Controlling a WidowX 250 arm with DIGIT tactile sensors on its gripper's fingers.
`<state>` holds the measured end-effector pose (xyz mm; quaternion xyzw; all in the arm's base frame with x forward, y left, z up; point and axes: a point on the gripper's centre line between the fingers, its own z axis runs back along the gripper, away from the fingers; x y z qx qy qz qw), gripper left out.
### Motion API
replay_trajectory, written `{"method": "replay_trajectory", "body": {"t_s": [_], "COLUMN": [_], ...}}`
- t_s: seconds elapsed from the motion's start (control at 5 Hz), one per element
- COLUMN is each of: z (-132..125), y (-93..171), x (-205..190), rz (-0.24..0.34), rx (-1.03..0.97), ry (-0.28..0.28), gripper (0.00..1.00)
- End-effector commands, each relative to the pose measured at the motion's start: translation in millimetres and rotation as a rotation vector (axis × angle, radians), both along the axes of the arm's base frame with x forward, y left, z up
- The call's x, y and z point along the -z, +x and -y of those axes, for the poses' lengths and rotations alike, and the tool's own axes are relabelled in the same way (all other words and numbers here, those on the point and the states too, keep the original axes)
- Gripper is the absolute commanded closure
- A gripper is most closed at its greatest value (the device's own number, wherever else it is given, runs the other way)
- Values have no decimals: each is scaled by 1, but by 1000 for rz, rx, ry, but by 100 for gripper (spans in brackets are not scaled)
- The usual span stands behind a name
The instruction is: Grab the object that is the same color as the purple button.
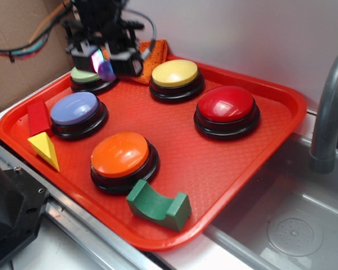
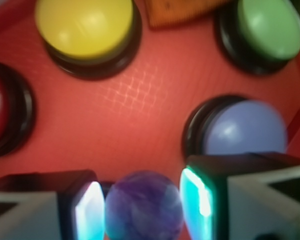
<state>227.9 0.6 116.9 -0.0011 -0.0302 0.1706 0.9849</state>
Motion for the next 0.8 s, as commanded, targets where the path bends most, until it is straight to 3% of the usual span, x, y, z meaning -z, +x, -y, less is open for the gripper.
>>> {"method": "replay_trajectory", "body": {"t_s": [0.0, 0.2, 0.4, 0.6], "z": [-12, -15, -17, -23], "y": [3, -2, -3, 1], "x": [-66, -86, -85, -84], "rz": [130, 177, 175, 150], "rx": [135, 140, 108, 37], "ry": [30, 22, -15, 8], "gripper": [100, 100, 100, 100]}}
